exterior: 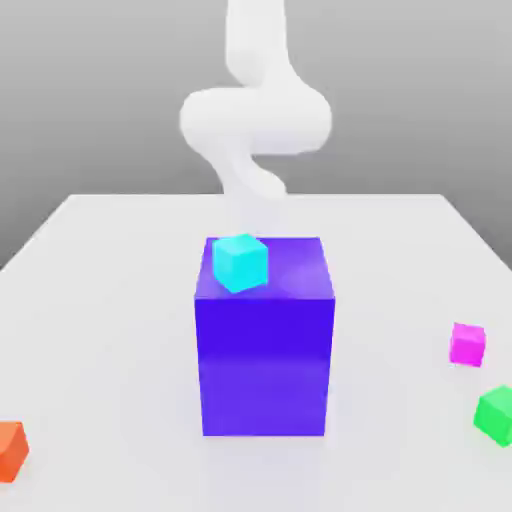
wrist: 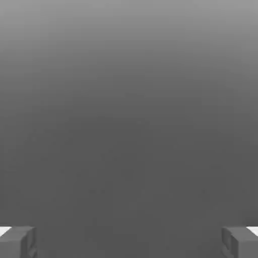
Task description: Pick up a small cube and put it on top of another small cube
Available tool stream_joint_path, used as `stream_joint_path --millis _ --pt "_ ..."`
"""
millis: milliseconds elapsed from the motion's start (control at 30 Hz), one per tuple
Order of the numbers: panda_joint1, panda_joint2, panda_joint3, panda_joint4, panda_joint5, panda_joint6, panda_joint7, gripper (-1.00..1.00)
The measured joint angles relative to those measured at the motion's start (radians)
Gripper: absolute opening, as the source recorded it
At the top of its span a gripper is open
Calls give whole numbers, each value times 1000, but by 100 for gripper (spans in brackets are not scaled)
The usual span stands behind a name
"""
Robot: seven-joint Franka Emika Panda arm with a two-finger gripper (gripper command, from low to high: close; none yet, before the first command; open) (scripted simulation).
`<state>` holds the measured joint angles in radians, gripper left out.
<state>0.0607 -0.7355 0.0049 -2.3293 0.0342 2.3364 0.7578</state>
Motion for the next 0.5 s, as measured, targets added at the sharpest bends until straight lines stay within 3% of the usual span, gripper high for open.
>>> stream_joint_path --millis 500 --pt "330 387 121 -174 159 213 -219 0"
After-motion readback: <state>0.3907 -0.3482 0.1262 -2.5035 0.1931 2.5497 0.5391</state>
